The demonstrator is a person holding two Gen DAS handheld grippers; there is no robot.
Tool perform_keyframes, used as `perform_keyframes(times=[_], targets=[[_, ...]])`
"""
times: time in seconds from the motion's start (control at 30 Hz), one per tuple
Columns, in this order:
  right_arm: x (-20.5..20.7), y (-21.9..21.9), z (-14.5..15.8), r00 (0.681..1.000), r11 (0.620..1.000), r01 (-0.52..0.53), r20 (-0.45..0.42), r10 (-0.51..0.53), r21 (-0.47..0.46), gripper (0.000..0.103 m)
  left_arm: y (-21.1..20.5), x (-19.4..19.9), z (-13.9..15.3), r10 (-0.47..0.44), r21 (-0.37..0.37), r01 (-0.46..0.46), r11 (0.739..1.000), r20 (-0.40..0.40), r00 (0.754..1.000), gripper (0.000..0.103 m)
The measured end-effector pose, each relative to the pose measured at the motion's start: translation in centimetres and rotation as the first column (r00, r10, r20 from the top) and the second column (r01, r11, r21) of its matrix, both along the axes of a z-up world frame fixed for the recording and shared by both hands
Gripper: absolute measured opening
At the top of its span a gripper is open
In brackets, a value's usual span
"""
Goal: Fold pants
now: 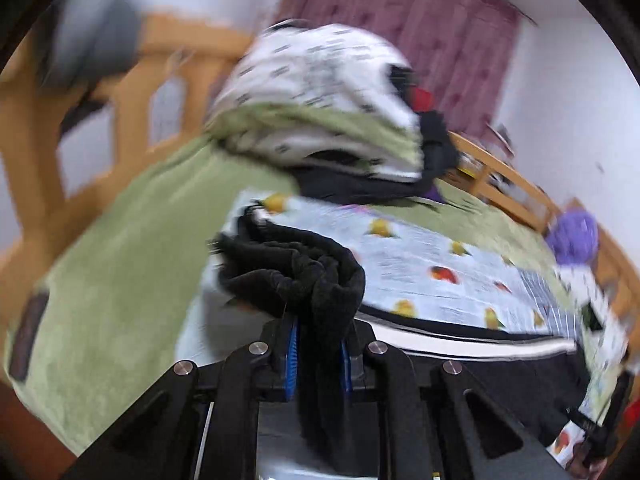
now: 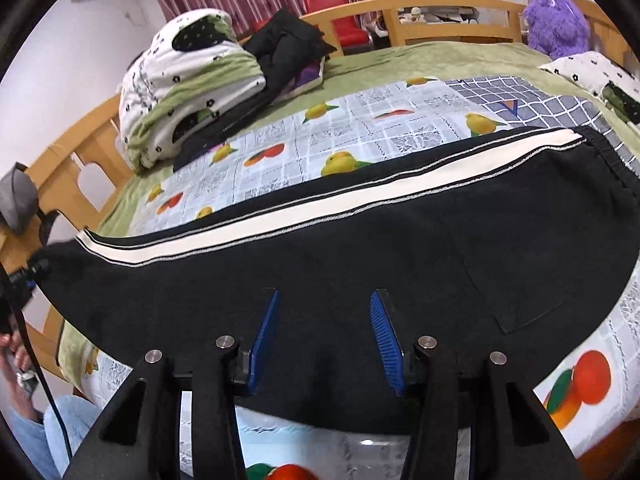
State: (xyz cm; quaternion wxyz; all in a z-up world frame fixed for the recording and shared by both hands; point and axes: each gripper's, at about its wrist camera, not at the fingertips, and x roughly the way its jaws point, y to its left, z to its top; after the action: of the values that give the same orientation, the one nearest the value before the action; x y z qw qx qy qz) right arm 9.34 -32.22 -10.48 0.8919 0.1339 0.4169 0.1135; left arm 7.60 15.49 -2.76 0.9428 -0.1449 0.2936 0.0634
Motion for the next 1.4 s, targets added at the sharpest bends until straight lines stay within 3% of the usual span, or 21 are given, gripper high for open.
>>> perform_keyframes(times=[0.1,0.2,0.3,0.43,0.53,0.6,0.67,0.7,0.73,0.77,0.83,0.97,1.17,1.2,1.23,1.3,1.33,1.37,1.4], targets=[[0.1,-1.4,-0.4,1.000,1.000,-0.002,0.001,0.002,-0.003,0.045,-7.9,1.7,2.1,-0.099,0.073,0.097,0.993,0.020,0.995,0.015],[-0.7,-3.6,-0.2,0.999,1.000,0.022,0.024,-0.022,0.008,0.045,-15.6,3.6,1.9,-0.215,0.093,0.214,0.972,0.001,0.977,0.014],[-2.2,-6.4,-0.2,0.996,0.997,0.070,0.048,-0.072,0.041,0.045,-22.4,4.8,0.3,-0.322,0.072,0.323,0.944,-0.026,0.946,0.014],[-3.7,-10.2,-1.3,0.991,0.985,0.133,0.014,-0.135,0.109,0.045,-30.5,5.2,-4.1,-0.434,0.014,0.436,0.900,-0.070,0.898,0.014],[-3.9,-11.5,-1.4,0.987,0.979,0.158,0.010,-0.160,0.130,0.045,-33.9,5.7,-8.5,-0.469,-0.070,0.464,0.883,-0.166,0.867,0.015],[-3.9,-11.9,-1.5,0.986,0.976,0.166,0.012,-0.169,0.138,0.045,-34.5,5.9,-11.7,-0.487,-0.128,0.470,0.873,-0.279,0.828,0.018],[-3.7,-11.7,-1.5,0.988,0.975,0.154,0.008,-0.157,0.158,0.045,-34.3,5.4,-12.8,-0.514,-0.176,0.484,0.857,-0.356,0.780,0.022],[-3.7,-11.4,-1.6,0.989,0.977,0.143,0.007,-0.146,0.160,0.045,-33.8,4.9,-12.5,-0.525,-0.183,0.493,0.851,-0.364,0.770,0.025],[-3.5,-10.7,-1.7,0.992,0.981,0.122,0.007,-0.124,0.153,0.045,-33.4,4.2,-12.0,-0.535,-0.180,0.506,0.844,-0.359,0.765,0.037],[-3.3,-10.2,-1.7,0.994,0.984,0.106,0.008,-0.108,0.142,0.045,-32.8,3.6,-11.2,-0.541,-0.169,0.517,0.839,-0.352,0.763,0.053],[-2.8,-8.6,-1.9,0.998,0.989,0.061,0.007,-0.063,0.132,0.045,-30.5,2.2,-8.9,-0.519,-0.100,0.515,0.851,-0.313,0.795,0.067],[-0.6,-5.3,-1.8,0.999,0.986,-0.052,-0.007,0.054,0.156,0.045,-24.7,2.2,-5.7,-0.384,0.054,0.410,0.910,-0.260,0.886,0.070],[4.6,-0.4,-2.4,0.989,0.991,-0.130,-0.062,0.131,0.019,0.053,-18.9,4.2,-6.1,-0.218,0.130,0.249,0.960,-0.214,0.952,0.070],[5.2,0.2,-3.1,0.988,0.991,-0.135,-0.081,0.134,0.000,0.041,-17.8,4.2,-6.8,-0.200,0.119,0.227,0.967,-0.205,0.958,0.070],[5.3,0.9,-4.3,0.980,0.987,-0.163,-0.113,0.161,-0.003,0.016,-16.7,4.3,-7.8,-0.188,0.094,0.211,0.973,-0.205,0.960,0.070],[4.9,2.5,-5.4,0.975,0.976,-0.194,-0.131,0.180,-0.100,0.009,-15.2,4.3,-9.6,-0.176,0.038,0.191,0.981,-0.254,0.951,0.070],[4.3,3.1,-5.5,0.977,0.964,-0.205,-0.099,0.190,-0.169,0.008,-15.0,4.5,-10.1,-0.180,0.025,0.194,0.981,-0.276,0.944,0.070],[3.4,3.6,-5.0,0.973,0.952,-0.229,-0.058,0.222,-0.201,0.007,-14.4,4.4,-10.3,-0.192,0.005,0.203,0.979,-0.289,0.938,0.070],[2.6,3.2,-4.0,0.970,0.956,-0.244,-0.025,0.243,-0.161,0.006,-14.0,4.2,-10.1,-0.196,0.001,0.205,0.979,-0.278,0.940,0.070]])
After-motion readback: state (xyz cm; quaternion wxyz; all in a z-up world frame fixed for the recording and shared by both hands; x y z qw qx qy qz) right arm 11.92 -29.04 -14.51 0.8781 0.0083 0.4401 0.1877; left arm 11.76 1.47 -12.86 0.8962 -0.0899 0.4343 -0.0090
